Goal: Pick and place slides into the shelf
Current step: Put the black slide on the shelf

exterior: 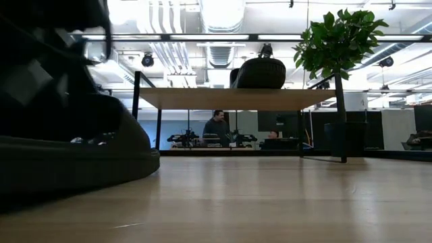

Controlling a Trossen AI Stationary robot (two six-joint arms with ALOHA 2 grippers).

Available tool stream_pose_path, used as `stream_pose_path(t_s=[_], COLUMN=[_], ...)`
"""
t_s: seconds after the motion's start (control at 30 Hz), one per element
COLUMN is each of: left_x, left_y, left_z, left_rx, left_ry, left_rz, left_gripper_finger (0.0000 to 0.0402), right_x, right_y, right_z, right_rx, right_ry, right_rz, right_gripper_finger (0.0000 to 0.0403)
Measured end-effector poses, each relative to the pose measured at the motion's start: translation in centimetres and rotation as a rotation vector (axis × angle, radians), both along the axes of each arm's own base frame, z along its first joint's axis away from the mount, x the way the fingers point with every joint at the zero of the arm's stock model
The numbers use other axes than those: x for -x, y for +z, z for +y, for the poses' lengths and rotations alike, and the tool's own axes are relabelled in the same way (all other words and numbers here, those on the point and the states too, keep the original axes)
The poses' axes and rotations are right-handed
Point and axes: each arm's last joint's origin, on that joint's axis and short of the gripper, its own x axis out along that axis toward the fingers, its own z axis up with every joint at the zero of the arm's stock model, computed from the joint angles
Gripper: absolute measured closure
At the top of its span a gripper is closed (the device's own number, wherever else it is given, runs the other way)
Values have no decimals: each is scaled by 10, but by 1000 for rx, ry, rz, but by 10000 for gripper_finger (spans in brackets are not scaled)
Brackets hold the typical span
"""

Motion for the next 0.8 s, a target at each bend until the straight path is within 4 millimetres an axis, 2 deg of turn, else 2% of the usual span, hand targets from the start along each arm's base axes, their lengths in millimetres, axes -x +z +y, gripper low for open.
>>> stream_pose_path(t_s=[0.2,0.47,0.6,0.8], left_x=[-9,-11,-7,0], left_y=[-7,-4,22,98], left_z=[7,12,15,27], left_rx=[-6,36,117,214], left_ry=[-51,-37,-32,-72], left_rz=[55,95,59,-123], left_gripper_finger=[242,380,393,398], right_x=[0,0,0,-1], right_y=[0,0,0,1], right_z=[0,0,0,0], right_rx=[-13,-13,-12,5], right_ry=[-19,-19,-19,-21], right_rz=[-5,-5,-6,-37], right_gripper_finger=[204,204,204,204])
